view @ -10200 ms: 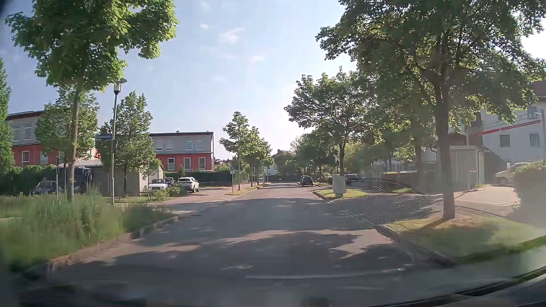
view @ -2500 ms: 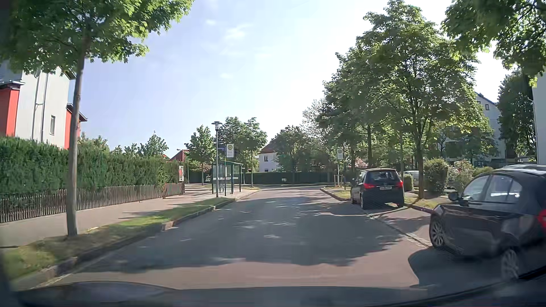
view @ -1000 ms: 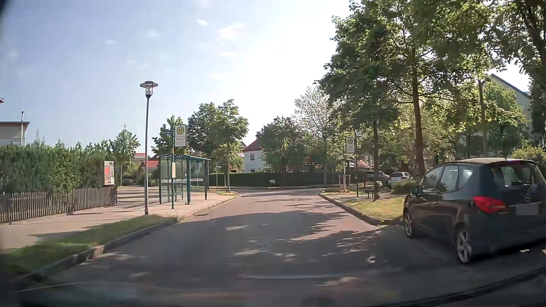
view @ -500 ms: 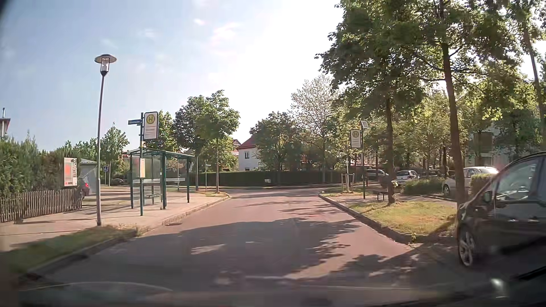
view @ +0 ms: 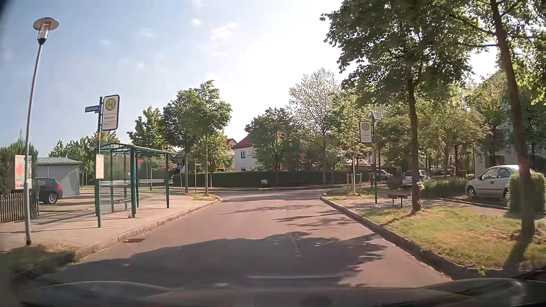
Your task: Follow the waypoints while adhering to traffic rules and regulations
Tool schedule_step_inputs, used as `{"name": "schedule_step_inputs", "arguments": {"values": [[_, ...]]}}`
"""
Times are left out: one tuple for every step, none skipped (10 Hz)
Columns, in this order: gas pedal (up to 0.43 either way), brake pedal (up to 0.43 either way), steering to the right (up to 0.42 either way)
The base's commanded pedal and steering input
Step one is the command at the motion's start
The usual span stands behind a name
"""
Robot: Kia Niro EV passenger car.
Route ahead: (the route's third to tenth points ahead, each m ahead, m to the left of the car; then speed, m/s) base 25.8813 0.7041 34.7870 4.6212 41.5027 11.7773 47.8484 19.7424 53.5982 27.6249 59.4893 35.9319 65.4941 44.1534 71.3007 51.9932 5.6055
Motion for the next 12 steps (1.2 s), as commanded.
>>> {"name": "schedule_step_inputs", "arguments": {"values": [[0.0, 0.0, 0.0], [0.0, 0.0, 0.0], [0.0, 0.0, 0.0], [0.008, 0.0, -0.001], [0.008, 0.0, -0.002], [0.008, 0.0, -0.002], [0.008, 0.0, -0.003], [0.008, 0.0, -0.003], [0.0, 0.0, -0.003], [0.0, 0.0, -0.003], [0.0, 0.0, -0.003], [0.0, 0.0, -0.003]]}}
